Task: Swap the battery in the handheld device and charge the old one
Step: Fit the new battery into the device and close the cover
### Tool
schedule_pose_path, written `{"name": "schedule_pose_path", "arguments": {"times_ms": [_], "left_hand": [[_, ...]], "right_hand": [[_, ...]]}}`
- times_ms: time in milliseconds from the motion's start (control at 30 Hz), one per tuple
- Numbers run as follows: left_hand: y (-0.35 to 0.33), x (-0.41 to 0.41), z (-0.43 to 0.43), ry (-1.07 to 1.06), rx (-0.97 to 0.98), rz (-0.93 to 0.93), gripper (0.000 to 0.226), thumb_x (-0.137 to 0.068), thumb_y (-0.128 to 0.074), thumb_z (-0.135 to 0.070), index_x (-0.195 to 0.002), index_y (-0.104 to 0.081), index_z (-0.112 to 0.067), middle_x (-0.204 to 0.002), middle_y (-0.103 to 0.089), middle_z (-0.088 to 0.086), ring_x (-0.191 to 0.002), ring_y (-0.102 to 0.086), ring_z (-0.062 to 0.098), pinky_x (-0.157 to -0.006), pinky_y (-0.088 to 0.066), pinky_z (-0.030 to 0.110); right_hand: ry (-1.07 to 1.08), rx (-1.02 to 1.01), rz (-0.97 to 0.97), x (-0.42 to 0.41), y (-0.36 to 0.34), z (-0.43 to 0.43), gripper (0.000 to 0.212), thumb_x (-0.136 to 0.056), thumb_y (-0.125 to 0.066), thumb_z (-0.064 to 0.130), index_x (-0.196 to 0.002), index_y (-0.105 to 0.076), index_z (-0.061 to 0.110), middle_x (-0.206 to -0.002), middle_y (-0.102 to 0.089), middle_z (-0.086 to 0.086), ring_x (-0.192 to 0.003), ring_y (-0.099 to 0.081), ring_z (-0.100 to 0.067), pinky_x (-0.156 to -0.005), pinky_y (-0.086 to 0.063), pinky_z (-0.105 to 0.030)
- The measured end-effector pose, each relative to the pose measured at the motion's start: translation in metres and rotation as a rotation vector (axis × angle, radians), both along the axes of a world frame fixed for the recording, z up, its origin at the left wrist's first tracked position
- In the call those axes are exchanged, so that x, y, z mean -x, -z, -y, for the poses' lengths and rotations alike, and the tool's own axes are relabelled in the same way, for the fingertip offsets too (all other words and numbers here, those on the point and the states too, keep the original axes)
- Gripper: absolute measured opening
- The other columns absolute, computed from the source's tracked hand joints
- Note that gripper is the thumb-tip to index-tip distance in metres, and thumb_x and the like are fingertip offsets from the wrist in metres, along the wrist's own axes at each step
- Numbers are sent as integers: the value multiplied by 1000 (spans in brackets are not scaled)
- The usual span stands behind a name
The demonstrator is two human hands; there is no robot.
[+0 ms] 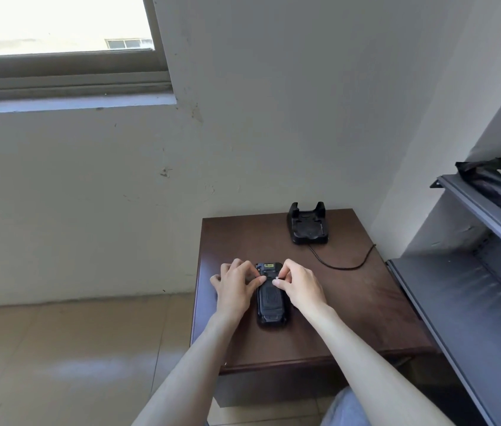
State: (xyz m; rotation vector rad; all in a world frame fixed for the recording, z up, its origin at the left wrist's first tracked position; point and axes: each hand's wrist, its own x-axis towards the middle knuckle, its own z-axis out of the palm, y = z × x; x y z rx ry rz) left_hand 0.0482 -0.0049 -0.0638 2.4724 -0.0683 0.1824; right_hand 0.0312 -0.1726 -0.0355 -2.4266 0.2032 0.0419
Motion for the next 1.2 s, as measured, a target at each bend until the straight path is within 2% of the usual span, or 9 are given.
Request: {"name": "schedule_pose_path", "arguments": {"times_ms": [267,400,500,633,800,900,1000,1200], "left_hand": [[-4,12,11,-69,38,21,24,-95,-64,-40,-78,-56,-25,-82,-54,-12,-95,-43,17,-81,-26,37],[-9,21,15,-29,-101,28,15,-100,-56,-35,-89,-54,-25,-95,-58,-7,-98,-47,23,-81,-34,39],[-10,28,11,43,-202,59,5,-100,-55,-28,-105,-58,-26,-108,-57,-4,-104,-48,25,-84,-36,39],[-12,32,16,201,-260,148,19,-96,-56,-16,-111,-61,-27,-116,-57,-4,-107,-48,25,-85,-39,37],[-11,35,40,356,-157,142,22,-90,-55,-10,-107,-64,-20,-107,-58,-1,-100,-53,26,-84,-48,42],[-7,33,47,339,-49,104,24,-87,-57,-7,-107,-65,-17,-106,-57,0,-100,-54,26,-89,-48,37],[-4,26,47,299,41,52,24,-85,-60,-5,-105,-67,-17,-106,-57,-3,-102,-56,20,-91,-49,32],[1,24,48,284,56,30,24,-88,-60,-6,-108,-69,-17,-106,-53,-7,-103,-53,18,-91,-45,25]], "right_hand": [[10,26,55,8,0,-6,20,-90,-70,33,-85,-54,22,-72,-60,7,-75,-61,-19,-60,-45,-35],[-39,20,50,16,-4,3,13,-92,-66,36,-92,-57,27,-74,-64,7,-76,-62,-16,-60,-48,-34],[-34,40,86,24,-3,19,6,-93,-64,32,-99,-61,32,-83,-64,11,-90,-59,-13,-67,-51,-33],[96,83,153,36,-4,37,20,-88,-70,33,-101,-56,27,-92,-59,10,-99,-58,-18,-69,-45,-32],[162,96,-51,41,-1,36,52,-77,-75,55,-108,-49,22,-115,-59,2,-114,-54,-25,-78,-42,-35],[213,109,-100,39,3,31,69,-68,-74,66,-111,-52,17,-119,-59,-1,-117,-55,-27,-87,-49,-39],[261,164,-123,33,6,27,81,-63,-73,70,-118,-52,14,-125,-60,-4,-121,-55,-28,-92,-50,-40],[269,286,-152,22,5,19,87,-68,-69,71,-124,-51,8,-129,-61,-11,-123,-57,-31,-93,-49,-39]]}}
